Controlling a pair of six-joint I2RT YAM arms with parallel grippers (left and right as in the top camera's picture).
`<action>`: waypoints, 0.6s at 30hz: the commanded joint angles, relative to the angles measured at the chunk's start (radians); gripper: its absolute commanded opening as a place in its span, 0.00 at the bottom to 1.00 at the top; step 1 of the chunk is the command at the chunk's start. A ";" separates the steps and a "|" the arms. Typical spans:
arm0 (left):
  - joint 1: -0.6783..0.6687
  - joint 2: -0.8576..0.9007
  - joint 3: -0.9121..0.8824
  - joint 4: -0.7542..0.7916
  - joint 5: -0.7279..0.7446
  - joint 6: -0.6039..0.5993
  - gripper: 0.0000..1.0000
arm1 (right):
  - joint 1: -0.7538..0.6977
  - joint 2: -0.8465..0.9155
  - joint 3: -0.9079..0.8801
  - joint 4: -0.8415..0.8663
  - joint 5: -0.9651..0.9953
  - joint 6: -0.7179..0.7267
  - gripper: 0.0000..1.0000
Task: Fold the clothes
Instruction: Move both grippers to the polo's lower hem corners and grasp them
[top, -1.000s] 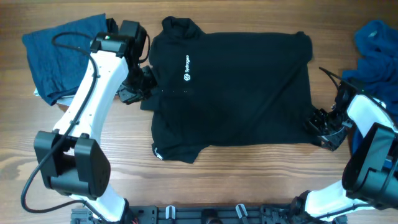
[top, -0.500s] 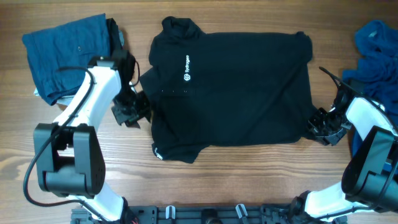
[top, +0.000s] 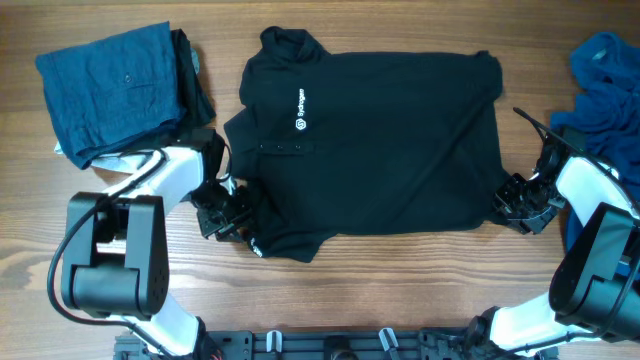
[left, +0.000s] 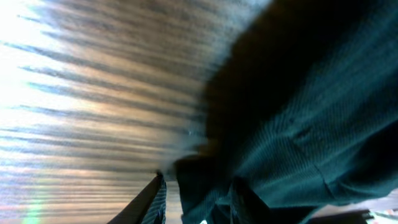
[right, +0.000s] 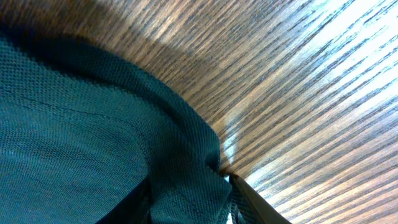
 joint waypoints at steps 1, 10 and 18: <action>-0.002 -0.018 -0.044 0.036 0.010 0.077 0.34 | 0.000 0.025 -0.036 0.009 0.056 -0.001 0.38; -0.002 -0.027 -0.070 0.060 -0.073 0.094 0.04 | -0.006 0.024 -0.014 -0.019 0.048 -0.016 0.04; -0.001 -0.254 0.113 -0.073 -0.299 -0.044 0.04 | -0.021 0.021 0.248 -0.254 0.045 -0.016 0.04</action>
